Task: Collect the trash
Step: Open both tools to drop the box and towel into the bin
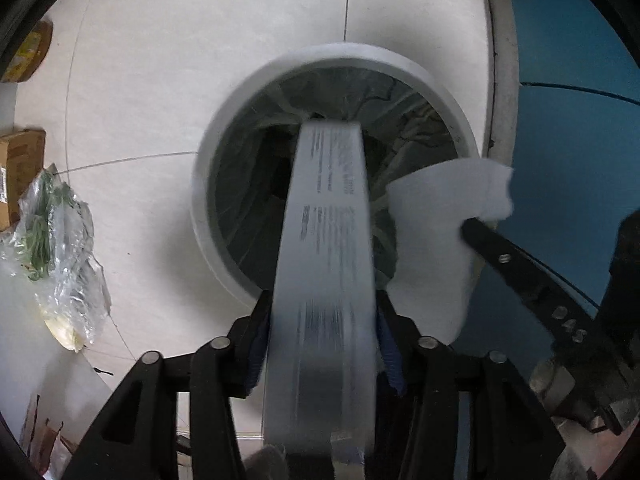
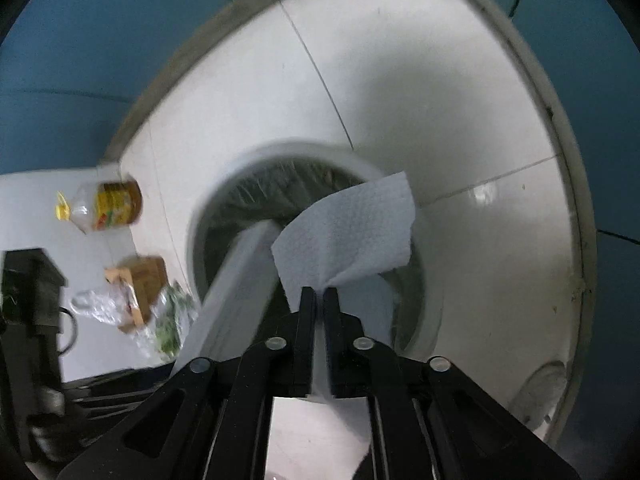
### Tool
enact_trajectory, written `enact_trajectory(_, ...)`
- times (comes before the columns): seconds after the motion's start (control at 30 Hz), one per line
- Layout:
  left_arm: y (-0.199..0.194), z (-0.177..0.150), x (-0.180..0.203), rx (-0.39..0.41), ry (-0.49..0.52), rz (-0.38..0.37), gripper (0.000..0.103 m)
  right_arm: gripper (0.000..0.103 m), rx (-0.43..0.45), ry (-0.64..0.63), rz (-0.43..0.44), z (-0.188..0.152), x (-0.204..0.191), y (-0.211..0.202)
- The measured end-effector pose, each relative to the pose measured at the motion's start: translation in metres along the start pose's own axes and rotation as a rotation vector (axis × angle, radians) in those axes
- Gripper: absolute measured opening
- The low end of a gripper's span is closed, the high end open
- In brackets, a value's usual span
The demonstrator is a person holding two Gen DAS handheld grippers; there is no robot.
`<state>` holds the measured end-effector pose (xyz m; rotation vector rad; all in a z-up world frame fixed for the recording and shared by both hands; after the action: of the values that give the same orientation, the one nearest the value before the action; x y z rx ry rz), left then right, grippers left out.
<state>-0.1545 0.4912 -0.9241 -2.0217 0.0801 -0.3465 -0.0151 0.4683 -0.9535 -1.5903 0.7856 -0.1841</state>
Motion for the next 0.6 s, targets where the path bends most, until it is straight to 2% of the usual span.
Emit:
enact_trajectory(0.03, -0.003, -0.001, -0.001, 0.015, -0.005, 0.01, 0.071, 0.039, -0.01, -0.005, -0.012, 0.0, -0.001, 0.001)
enact_trajectory(0.07, -0.008, -0.002, -0.001, 0.033, -0.009, 0.019, 0.087, 0.05, -0.004, -0.016, -0.027, -0.001, -0.002, 0.0)
enact_trajectory(0.1, -0.013, -0.001, 0.0, 0.05, -0.012, 0.034, 0.093, 0.064, 0.004, -0.023, -0.036, 0.0, 0.003, -0.004)
enact_trajectory(0.17, -0.025, -0.003, -0.005, 0.1, -0.017, 0.082, 0.094, 0.066, 0.025, -0.043, -0.057, -0.001, 0.001, -0.015)
enact_trajectory(0.2, -0.032, -0.005, -0.01, 0.135, -0.017, 0.121, 0.094, 0.072, 0.037, -0.055, -0.076, -0.003, 0.002, -0.022)
enact_trajectory(0.23, -0.043, -0.007, -0.01, 0.172, -0.014, 0.162, 0.094, 0.084, 0.047, -0.067, -0.102, -0.004, 0.006, -0.031)
enact_trajectory(0.3, -0.059, -0.014, -0.015, 0.245, -0.004, 0.228, 0.094, 0.099, 0.074, -0.101, -0.153, -0.008, 0.008, -0.045)
enact_trajectory(0.33, -0.068, -0.019, -0.017, 0.286, 0.003, 0.265, 0.094, 0.102, 0.087, -0.124, -0.184, -0.011, 0.009, -0.053)
enact_trajectory(0.4, -0.083, -0.028, -0.017, 0.338, 0.01, 0.314, 0.102, 0.102, 0.103, -0.161, -0.226, -0.017, 0.009, -0.065)
enact_trajectory(0.6, -0.125, -0.065, -0.01, 0.414, -0.004, 0.336, 0.102, 0.103, 0.146, -0.22, -0.293, -0.044, -0.003, -0.112)
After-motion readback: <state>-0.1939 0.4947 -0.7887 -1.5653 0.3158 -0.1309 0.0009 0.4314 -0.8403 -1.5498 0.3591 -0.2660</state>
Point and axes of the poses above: each gripper's, at about its wrist camera, not at the fingertips, and y roughly the way its jaws point, x to its right, z to its top, the point moved 9 cm from there along y, roughly the way its jaws point, and after that the axes turned 2 degrees about -x, right-handed, at the moved point
